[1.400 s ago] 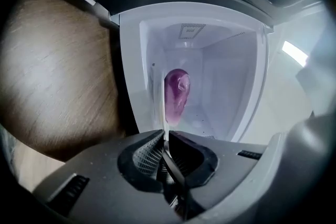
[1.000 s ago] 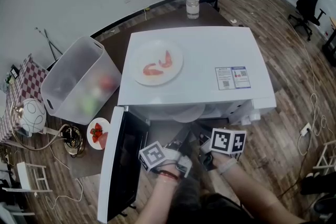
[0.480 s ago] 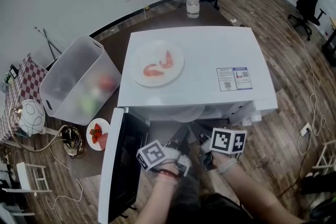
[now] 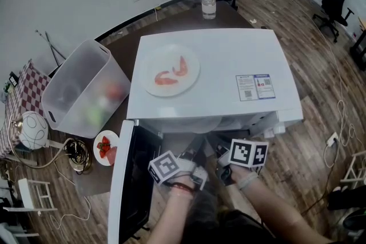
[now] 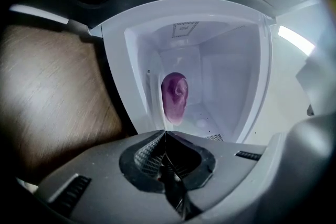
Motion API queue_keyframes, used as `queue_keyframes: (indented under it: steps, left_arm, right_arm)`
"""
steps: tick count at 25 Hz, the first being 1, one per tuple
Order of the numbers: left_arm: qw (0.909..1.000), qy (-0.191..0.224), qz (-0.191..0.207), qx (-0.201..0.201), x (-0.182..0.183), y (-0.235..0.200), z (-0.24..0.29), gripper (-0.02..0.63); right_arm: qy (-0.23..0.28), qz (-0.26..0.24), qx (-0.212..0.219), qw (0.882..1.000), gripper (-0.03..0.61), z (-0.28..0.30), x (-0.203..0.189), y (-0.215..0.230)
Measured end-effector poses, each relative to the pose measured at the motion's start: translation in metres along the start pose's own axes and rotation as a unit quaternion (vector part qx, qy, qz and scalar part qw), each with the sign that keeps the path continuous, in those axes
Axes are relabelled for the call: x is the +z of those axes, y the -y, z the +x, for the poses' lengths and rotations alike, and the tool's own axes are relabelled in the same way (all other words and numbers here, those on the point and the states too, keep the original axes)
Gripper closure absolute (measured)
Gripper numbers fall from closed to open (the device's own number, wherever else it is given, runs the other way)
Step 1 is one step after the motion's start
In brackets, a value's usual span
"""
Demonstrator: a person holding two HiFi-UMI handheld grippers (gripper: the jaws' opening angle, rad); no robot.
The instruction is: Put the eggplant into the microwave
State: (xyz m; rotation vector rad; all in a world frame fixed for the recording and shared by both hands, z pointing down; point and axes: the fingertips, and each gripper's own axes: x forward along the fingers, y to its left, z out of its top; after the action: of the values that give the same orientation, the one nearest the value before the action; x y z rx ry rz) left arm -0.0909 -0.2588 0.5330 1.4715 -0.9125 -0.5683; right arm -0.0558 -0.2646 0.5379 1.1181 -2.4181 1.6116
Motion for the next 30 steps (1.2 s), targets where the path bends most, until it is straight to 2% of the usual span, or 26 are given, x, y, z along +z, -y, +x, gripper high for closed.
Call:
queue_keyframes:
  steps: [22, 30]
  left_arm:
    - [0.9996, 0.002, -0.028, -0.001, 0.0048, 0.0022, 0.0074, 0.62]
    - [0.9999, -0.005, -0.014, -0.002, 0.0021, -0.0022, 0.0077, 0.617]
  right_arm:
    - [0.003, 0.007, -0.001, 1.0, 0.577, 0.0061, 0.0039, 0.0003]
    - [0.002, 0.006, 0.009, 1.0, 0.577, 0.0048, 0.0002, -0.0006]
